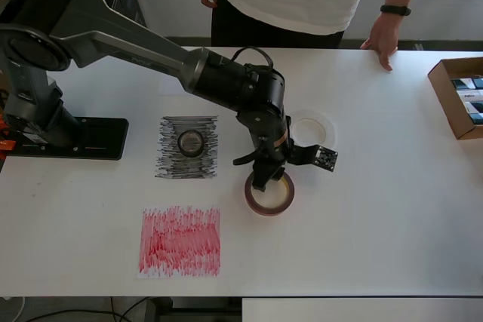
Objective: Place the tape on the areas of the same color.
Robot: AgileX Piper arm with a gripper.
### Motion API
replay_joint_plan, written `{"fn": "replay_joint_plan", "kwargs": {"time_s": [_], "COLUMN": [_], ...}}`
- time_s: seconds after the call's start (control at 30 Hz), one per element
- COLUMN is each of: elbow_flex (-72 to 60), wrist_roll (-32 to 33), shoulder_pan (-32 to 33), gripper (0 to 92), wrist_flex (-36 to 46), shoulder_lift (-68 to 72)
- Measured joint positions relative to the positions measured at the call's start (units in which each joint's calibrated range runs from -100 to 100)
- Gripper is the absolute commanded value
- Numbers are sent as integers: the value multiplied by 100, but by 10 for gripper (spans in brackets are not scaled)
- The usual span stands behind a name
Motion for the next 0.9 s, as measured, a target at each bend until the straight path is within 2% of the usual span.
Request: {"fn": "replay_joint_plan", "kwargs": {"time_s": [0.2,0.9], "elbow_flex": [103,5], "wrist_roll": [0,12], "shoulder_pan": [9,97], "gripper": [449,449], "wrist_flex": [-331,-333], "shoulder_lift": [86,561]}}
